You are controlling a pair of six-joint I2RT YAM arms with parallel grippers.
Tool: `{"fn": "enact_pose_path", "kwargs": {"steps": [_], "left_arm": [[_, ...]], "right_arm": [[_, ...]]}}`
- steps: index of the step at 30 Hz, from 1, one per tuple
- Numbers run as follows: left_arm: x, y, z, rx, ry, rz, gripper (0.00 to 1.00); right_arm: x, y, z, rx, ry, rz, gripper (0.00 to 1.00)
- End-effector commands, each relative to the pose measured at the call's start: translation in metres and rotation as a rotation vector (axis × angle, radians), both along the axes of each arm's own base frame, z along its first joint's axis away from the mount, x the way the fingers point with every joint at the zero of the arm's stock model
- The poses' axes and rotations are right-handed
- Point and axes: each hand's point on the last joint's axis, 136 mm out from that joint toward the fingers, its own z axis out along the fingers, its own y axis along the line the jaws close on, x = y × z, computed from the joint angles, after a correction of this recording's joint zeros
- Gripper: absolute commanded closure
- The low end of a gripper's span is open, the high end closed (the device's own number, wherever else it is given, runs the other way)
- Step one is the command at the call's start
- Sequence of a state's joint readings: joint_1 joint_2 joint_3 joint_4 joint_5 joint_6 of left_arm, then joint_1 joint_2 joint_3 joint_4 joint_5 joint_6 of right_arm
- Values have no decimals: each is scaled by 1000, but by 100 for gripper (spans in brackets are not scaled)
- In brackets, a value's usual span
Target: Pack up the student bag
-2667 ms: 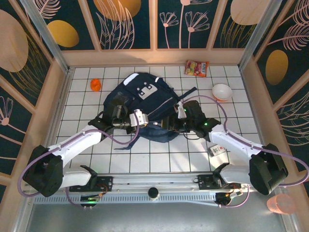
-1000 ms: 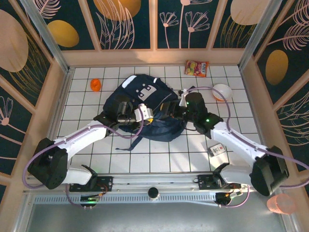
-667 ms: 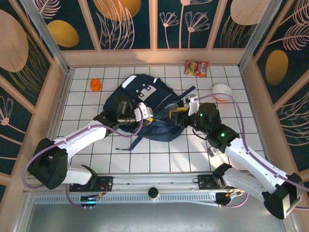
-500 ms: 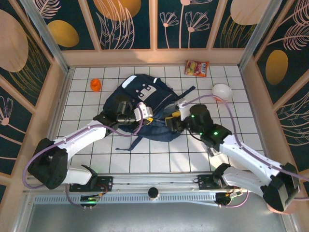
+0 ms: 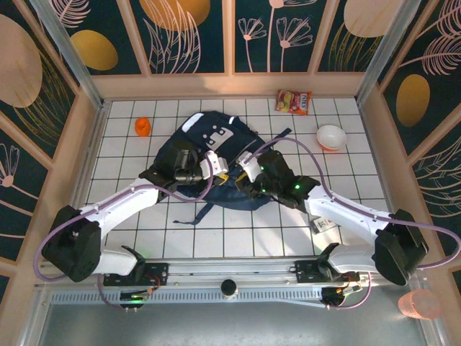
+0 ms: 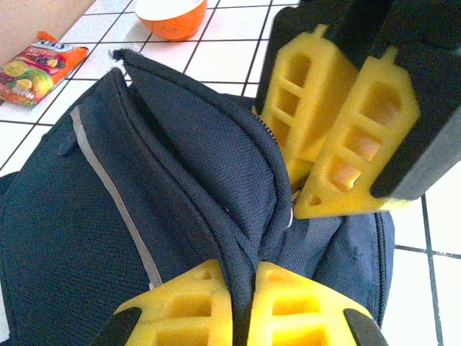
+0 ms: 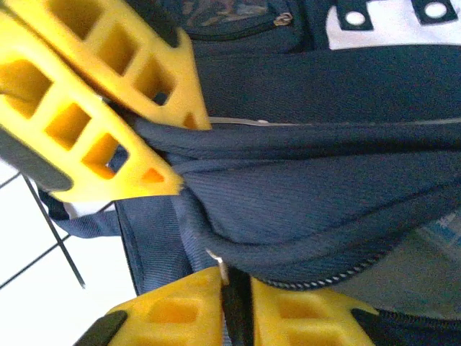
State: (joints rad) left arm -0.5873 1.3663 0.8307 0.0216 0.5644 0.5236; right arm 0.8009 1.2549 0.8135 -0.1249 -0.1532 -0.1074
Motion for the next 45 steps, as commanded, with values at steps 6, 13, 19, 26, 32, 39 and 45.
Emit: {"fn": "enact_pose_path", "kwargs": {"steps": [6, 13, 19, 26, 32, 39, 45], "left_arm": [[12, -9, 21, -49, -35, 10, 100], [12, -9, 17, -42, -11, 11, 94], [-3, 5, -22, 70, -15, -27, 41], [-18, -4, -34, 79, -35, -140, 39], [-8, 0, -47, 139, -67, -95, 88], [-2, 24, -55, 200, -79, -32, 100], [-11, 32, -52, 192, -89, -54, 100]], "right_arm": [[1, 2, 15, 0, 41, -37, 100], [-5, 4, 5, -22, 288, -167, 100], [-17, 5, 1, 67, 426, -185, 100], [-24, 9, 13, 172, 536, -160, 100], [-14, -22, -3, 64, 547, -307, 100], [2, -86, -31, -137, 519, -503, 100], [23, -95, -21, -86, 464, -496, 100]]}}
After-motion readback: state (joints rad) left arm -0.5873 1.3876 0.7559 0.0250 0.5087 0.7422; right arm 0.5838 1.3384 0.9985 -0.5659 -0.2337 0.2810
